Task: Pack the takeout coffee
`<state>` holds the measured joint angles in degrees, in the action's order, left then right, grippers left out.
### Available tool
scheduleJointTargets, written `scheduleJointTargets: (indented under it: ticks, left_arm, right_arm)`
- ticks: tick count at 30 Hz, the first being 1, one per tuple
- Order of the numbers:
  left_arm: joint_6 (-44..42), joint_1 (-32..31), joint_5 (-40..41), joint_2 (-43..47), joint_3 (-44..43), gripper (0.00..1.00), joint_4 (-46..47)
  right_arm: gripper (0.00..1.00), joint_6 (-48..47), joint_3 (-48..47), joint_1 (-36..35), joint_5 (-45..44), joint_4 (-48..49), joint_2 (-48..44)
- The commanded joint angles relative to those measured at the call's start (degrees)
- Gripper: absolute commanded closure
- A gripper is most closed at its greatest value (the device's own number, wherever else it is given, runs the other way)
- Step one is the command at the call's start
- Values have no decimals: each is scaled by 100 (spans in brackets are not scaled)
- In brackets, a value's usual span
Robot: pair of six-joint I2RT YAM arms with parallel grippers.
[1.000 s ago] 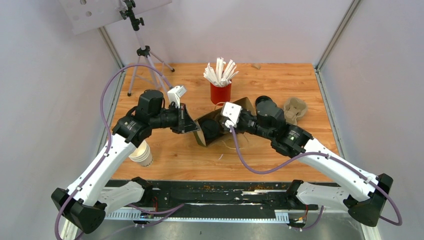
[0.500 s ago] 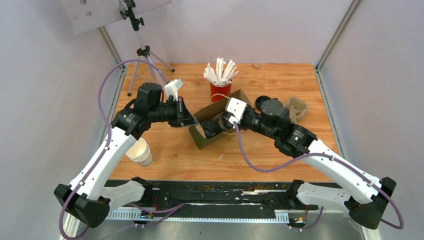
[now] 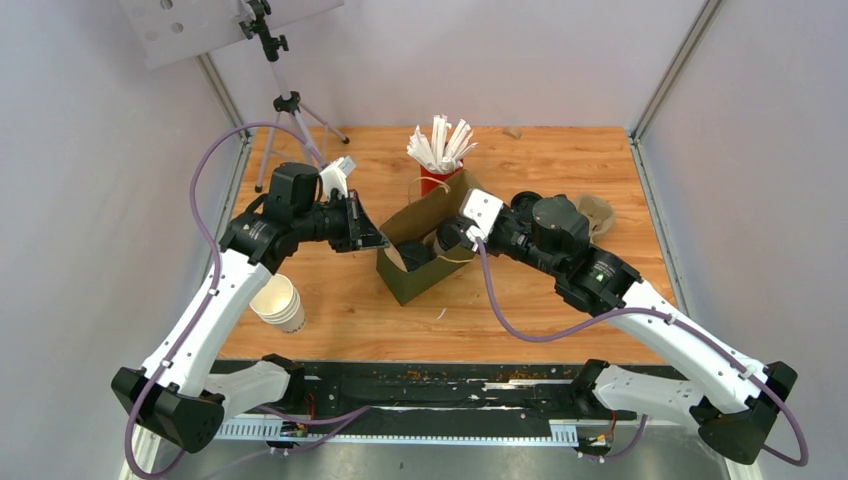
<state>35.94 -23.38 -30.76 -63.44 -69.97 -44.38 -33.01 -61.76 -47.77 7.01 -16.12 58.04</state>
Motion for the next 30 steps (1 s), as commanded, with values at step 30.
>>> scheduleJointTargets:
  ticks: [30]
  left_arm:
    - [25,255,576,-132,-486,84,425]
  right_arm:
    - [39,2014,-464,123,-367,586,354]
